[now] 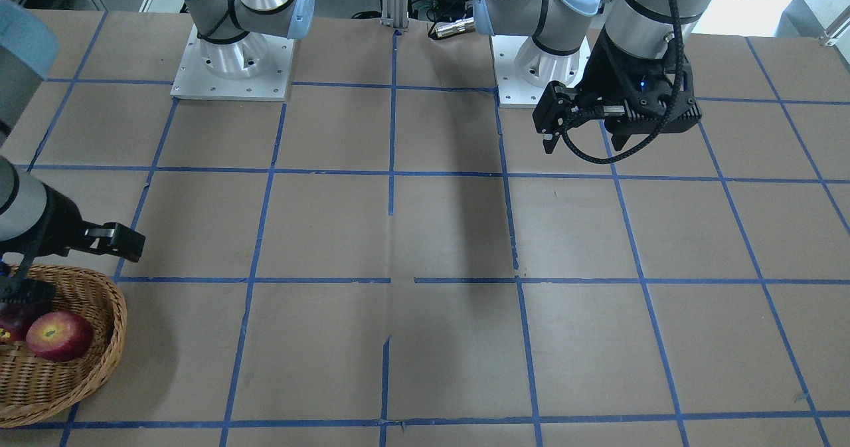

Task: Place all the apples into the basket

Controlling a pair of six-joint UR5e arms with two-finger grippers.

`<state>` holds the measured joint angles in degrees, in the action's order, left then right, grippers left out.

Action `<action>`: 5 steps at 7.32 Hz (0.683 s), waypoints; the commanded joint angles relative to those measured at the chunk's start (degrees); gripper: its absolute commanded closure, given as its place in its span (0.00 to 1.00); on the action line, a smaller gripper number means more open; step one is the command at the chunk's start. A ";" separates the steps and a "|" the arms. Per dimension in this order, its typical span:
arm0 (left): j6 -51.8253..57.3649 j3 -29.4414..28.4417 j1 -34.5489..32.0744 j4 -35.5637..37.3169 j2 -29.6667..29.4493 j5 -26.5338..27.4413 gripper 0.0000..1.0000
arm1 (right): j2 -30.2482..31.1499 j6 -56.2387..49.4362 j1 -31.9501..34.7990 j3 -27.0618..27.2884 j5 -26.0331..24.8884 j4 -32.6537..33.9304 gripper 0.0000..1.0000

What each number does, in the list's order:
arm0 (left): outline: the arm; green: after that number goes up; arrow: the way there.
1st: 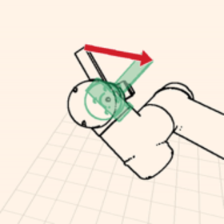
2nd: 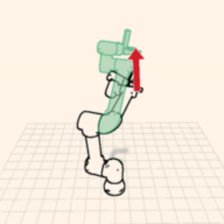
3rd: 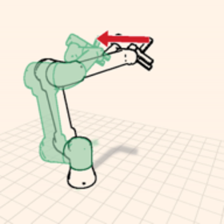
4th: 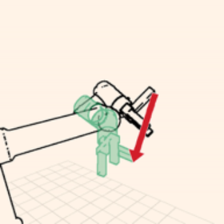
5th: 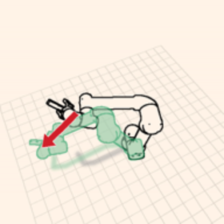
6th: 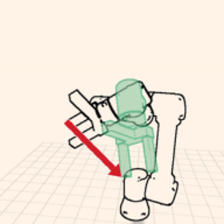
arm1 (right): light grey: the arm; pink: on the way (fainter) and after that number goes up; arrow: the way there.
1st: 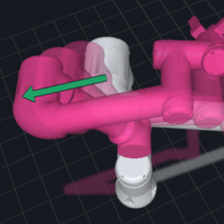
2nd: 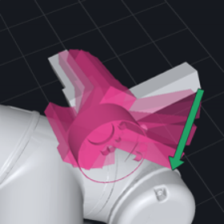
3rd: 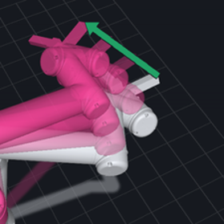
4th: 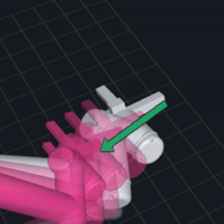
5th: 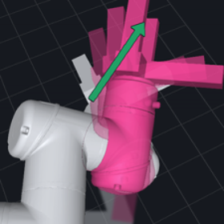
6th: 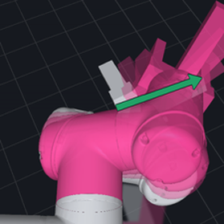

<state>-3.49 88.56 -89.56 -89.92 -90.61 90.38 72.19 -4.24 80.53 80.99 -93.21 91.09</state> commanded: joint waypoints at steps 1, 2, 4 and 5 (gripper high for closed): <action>0.50 0.03 0.00 0.09 -0.01 -0.12 0.00 | 5.67 14.20 8.90 0.31 1.63 -4.16 0.00; 0.50 0.03 0.09 0.18 -0.01 -0.12 0.00 | 6.90 15.22 12.68 0.48 1.45 -5.82 0.00; 0.59 0.12 0.09 0.18 -0.01 -0.12 0.00 | 10.51 14.26 12.82 0.92 1.45 -10.03 0.00; 0.59 0.12 0.09 0.18 -0.01 -0.12 0.00 | 10.87 14.18 11.68 0.92 1.01 -10.75 0.00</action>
<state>-2.93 88.65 -89.48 -89.74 -90.61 90.26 82.08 9.96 93.04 81.83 -91.82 82.09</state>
